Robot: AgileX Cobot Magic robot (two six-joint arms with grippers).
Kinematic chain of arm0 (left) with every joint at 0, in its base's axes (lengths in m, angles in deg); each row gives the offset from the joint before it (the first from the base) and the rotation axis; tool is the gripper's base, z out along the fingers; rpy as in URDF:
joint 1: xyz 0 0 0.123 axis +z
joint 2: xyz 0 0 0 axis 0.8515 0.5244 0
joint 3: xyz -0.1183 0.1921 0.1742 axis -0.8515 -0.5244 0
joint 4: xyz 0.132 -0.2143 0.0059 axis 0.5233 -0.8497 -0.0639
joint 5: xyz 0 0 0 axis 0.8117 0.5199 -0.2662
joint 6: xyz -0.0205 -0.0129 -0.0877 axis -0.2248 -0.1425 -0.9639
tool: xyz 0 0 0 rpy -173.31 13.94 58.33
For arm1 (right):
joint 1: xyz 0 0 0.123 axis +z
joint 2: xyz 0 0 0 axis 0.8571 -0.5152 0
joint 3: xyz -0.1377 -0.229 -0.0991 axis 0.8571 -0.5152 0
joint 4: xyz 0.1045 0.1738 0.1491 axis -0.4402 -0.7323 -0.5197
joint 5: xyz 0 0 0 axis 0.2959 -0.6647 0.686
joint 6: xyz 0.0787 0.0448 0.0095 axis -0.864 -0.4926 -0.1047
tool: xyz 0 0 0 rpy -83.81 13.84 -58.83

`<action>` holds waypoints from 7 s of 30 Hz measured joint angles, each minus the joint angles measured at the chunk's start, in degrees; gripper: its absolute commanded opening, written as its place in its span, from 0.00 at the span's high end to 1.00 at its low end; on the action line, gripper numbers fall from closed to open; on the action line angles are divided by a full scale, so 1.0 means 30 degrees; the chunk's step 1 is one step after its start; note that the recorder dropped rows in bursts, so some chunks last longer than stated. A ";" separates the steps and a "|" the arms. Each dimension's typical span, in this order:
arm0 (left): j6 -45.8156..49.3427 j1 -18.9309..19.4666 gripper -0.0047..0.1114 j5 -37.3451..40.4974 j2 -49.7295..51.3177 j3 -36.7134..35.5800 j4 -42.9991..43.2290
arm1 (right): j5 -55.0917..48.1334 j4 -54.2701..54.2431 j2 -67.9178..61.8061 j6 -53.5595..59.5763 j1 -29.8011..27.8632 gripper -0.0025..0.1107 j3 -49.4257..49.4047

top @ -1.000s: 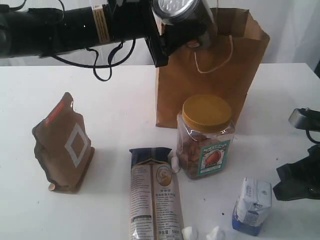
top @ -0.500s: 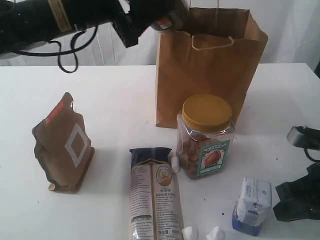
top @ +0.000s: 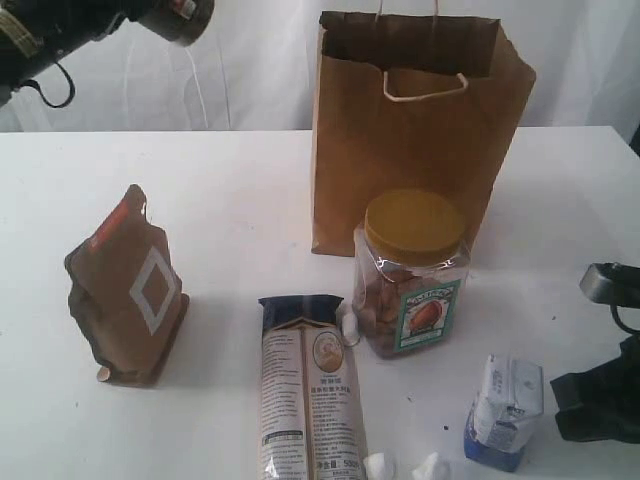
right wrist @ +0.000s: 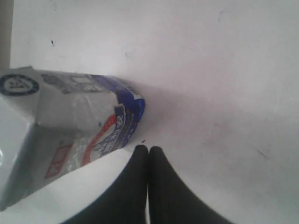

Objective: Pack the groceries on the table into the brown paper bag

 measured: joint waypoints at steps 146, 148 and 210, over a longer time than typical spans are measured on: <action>-1.2038 -0.0275 0.96 -0.0648 0.7801 1.7546 0.9075 | 0.2910 0.0000 -0.0044 0.0000 0.0000 0.98 -0.0039; -1.2163 -0.0487 0.96 -0.0688 0.7640 1.7546 0.9308 | 0.2796 0.0000 -0.0044 0.0000 0.0000 0.98 -0.0039; -1.0860 -0.4159 0.96 -0.1254 -0.2913 0.7246 1.4698 | 0.3564 -0.1996 -0.0053 0.0000 0.0000 0.98 -0.0039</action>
